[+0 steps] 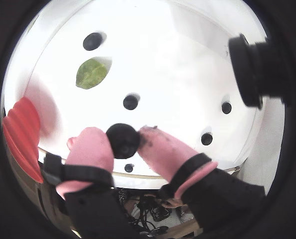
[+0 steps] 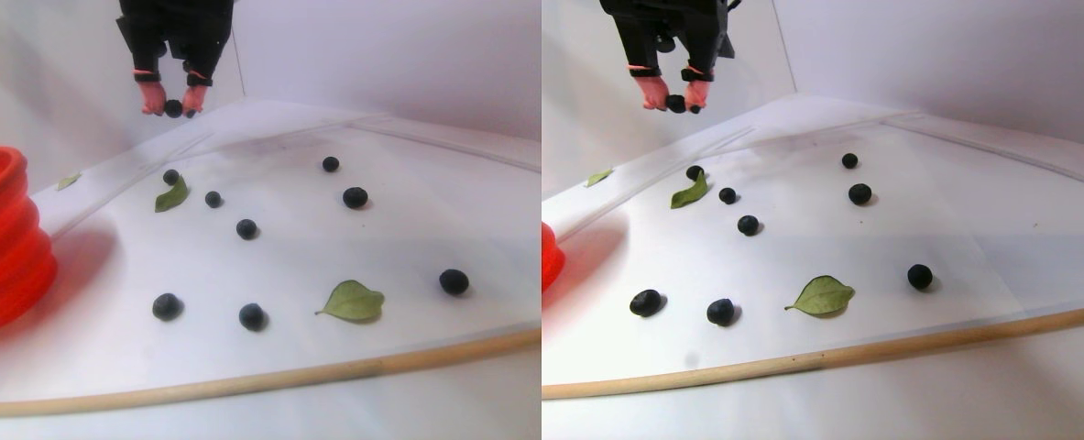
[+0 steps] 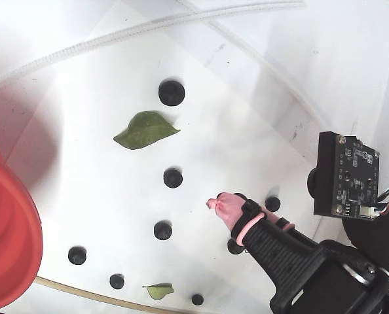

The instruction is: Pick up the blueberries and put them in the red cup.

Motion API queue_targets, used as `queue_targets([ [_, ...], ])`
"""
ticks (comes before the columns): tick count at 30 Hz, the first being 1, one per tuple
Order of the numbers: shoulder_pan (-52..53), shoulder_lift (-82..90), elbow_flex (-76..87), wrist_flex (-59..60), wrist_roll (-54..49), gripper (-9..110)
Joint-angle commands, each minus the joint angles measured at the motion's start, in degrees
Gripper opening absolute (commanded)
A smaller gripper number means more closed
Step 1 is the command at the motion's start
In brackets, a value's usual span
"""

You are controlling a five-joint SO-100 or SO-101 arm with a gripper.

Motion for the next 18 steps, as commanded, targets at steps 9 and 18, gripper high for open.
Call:
queue_targets([
  [9,-7.8,10.9,-1.5,8.0,4.1,11],
  [18,-14.3,14.7,-0.7,12.9,8.3,11],
])
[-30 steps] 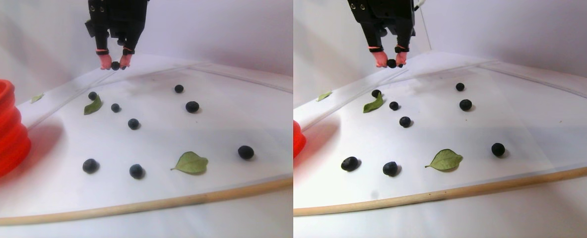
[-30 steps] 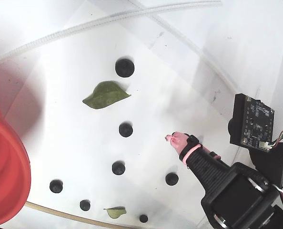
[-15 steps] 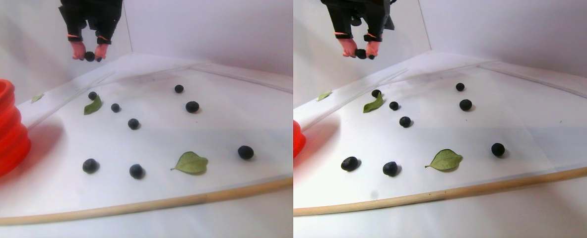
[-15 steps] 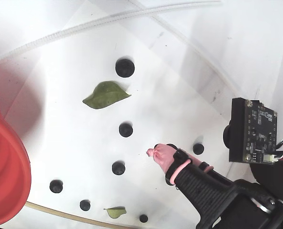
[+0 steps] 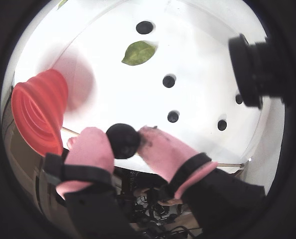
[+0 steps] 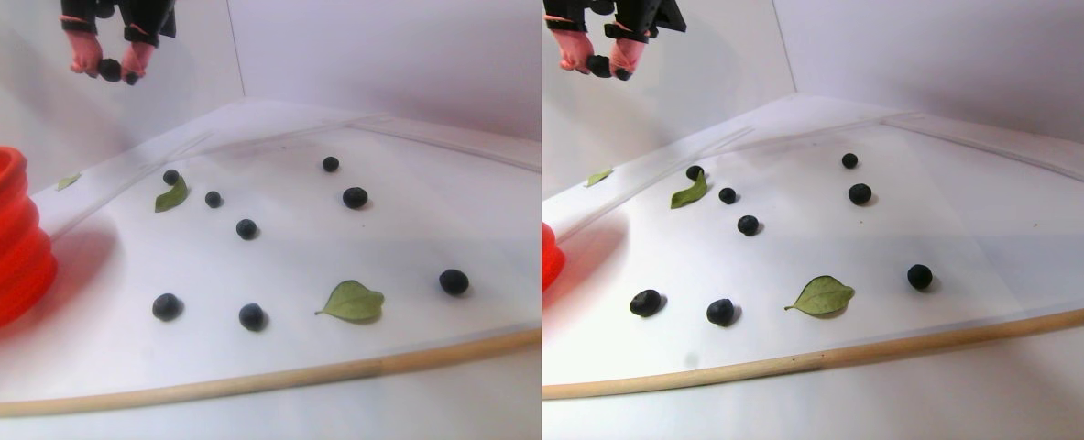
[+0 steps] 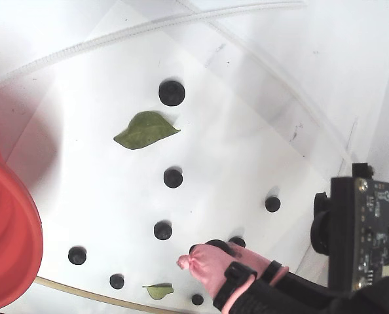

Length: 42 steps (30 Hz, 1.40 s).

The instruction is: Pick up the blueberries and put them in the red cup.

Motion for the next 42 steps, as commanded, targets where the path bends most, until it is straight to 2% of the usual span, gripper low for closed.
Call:
queue_targets([
  [1,-4.2,5.4,-0.8,1.6,1.3,11],
  [20,-16.7,6.3,0.2,5.2,10.1,11],
  [42,-24.0,-2.4,6.6,-5.9,15.9,11],
])
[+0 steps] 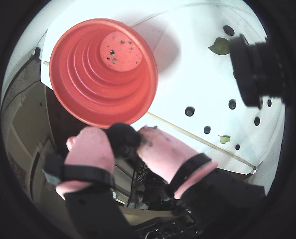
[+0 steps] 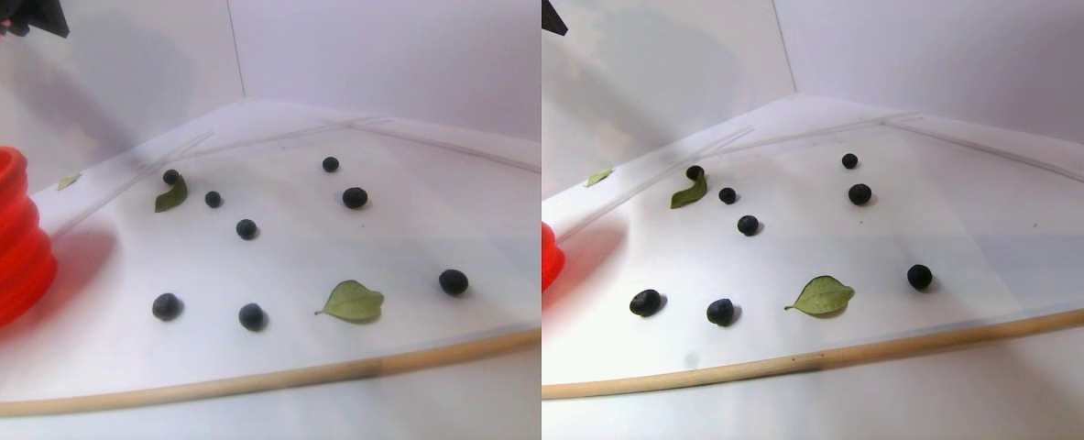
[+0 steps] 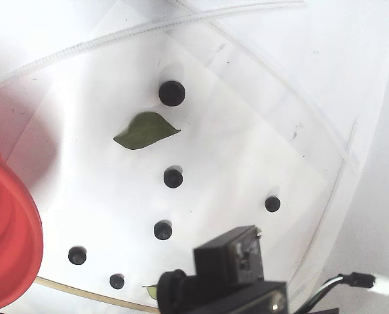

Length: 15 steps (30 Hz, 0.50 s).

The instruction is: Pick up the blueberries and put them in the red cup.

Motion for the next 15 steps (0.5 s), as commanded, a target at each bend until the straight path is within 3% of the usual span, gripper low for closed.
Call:
queue_targets([
  [1,-3.3,-1.1,0.0,-2.2,0.8,11],
  [15,-5.3,-10.1,-0.5,-9.4,2.6,11],
])
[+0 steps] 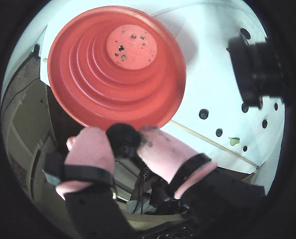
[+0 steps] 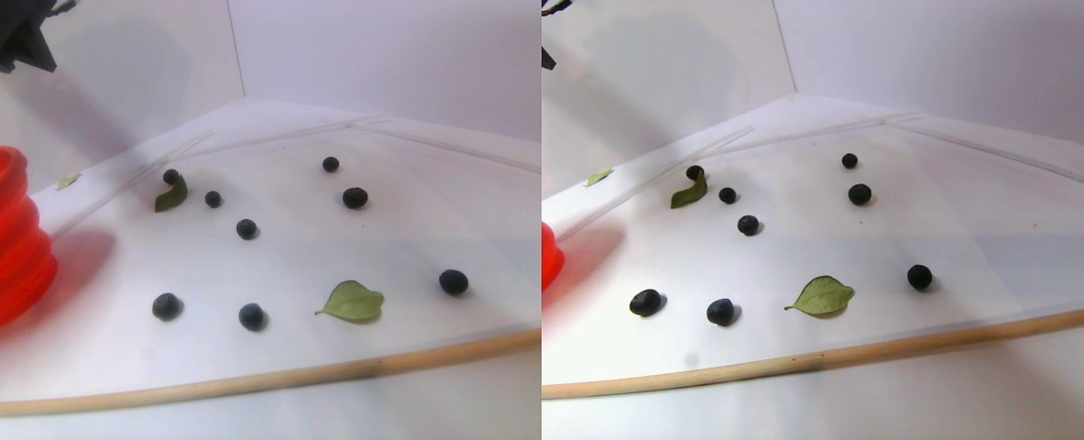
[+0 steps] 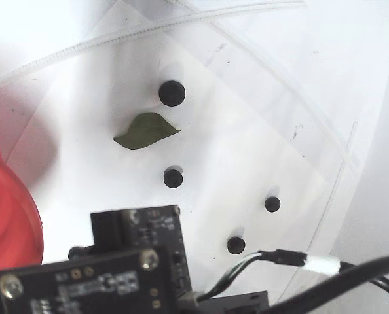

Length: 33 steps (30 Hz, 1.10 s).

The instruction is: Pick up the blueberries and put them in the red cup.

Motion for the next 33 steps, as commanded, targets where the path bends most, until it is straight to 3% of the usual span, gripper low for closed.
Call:
queue_targets([
  [1,-3.7,-0.3,-1.3,-1.2,0.5,11],
  [23,-5.1,-7.0,-0.9,-6.7,1.9,11],
  [33,-4.5,-6.2,-0.4,-6.8,1.5,16],
])
